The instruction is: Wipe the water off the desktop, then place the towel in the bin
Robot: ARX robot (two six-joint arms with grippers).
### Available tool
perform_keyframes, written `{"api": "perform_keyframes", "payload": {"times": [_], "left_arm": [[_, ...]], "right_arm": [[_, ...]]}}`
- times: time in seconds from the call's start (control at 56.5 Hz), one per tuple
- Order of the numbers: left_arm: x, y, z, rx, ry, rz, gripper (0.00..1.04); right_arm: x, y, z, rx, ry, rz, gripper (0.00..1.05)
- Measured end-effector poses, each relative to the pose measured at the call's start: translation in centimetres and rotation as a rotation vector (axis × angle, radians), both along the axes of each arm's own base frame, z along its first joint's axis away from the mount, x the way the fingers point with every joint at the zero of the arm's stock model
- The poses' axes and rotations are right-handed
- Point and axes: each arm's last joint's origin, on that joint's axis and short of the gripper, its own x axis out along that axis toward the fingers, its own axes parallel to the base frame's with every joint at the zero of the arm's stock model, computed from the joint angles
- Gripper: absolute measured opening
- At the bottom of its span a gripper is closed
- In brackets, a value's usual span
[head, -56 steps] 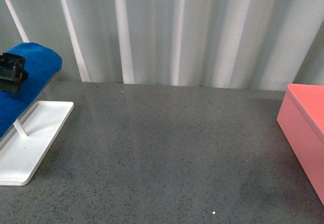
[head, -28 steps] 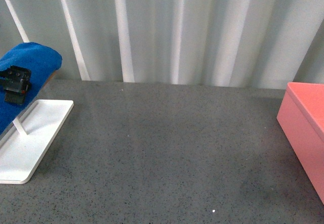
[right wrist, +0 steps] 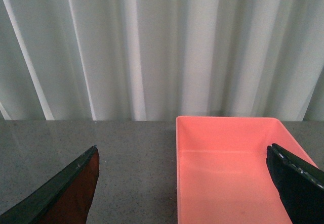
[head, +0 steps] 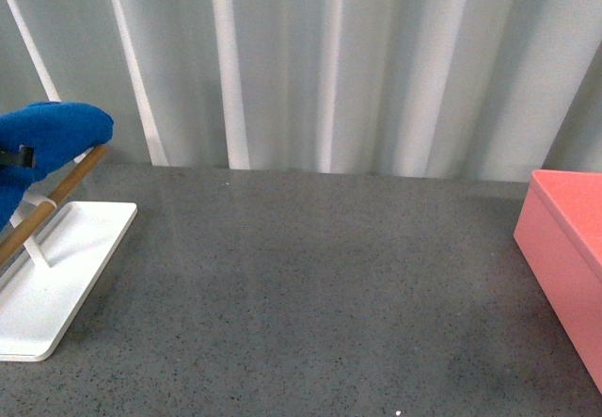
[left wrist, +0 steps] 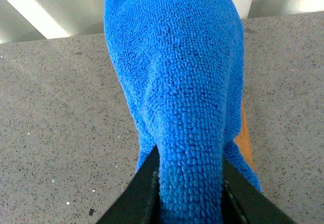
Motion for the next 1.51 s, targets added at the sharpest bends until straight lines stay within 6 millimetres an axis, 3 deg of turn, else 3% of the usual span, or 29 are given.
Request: {"api": "perform_keyframes", "payload": {"times": [0.124, 0.248, 0.46, 0.62, 0.779, 1.027, 1.116, 1.169, 1.381, 1.505], "left_arm": [[-1.3, -0.7, 2.7, -0.068, -0.069, -0.049, 0.06], [-3.1, -3.1, 6.3, -0.160, -0.160, -0.155, 0.06], [-6.5, -11.3, 10.7, -0.399, -0.254, -0.462, 0.06], [-7.8, -17.7, 10.9, -0.579, -0.219, -0.638, 0.06], [-7.9, -21.6, 9.6, -0.720, -0.140, -0.672, 0.06], [-7.7, -22.3, 9.3, -0.778, -0.105, -0.648, 0.06], [-7.7, -22.3, 9.3, -0.779, -0.106, -0.644, 0.06], [-7.7, -22.3, 9.4, -0.780, -0.106, -0.644, 0.06], [-7.7, -22.3, 9.4, -0.781, -0.108, -0.647, 0.06], [-7.7, -22.3, 9.4, -0.781, -0.109, -0.646, 0.06]], "right_arm": [[0.0, 0.0, 0.0, 0.000, 0.000, 0.000, 0.98], [0.0, 0.0, 0.0, 0.000, 0.000, 0.000, 0.98], [0.0, 0.0, 0.0, 0.000, 0.000, 0.000, 0.98], [0.0, 0.0, 0.0, 0.000, 0.000, 0.000, 0.98], [0.0, 0.0, 0.0, 0.000, 0.000, 0.000, 0.98], [0.1, 0.0, -0.1, -0.010, 0.030, 0.017, 0.98], [0.9, 0.5, 0.0, -0.026, 0.325, 0.207, 0.98], [1.9, 1.0, 0.2, 0.017, 0.405, 0.326, 0.98], [6.3, 3.9, 1.8, 0.253, 0.510, 0.696, 0.98], [7.7, 5.9, 2.1, 0.304, 0.485, 0.839, 0.98]]}}
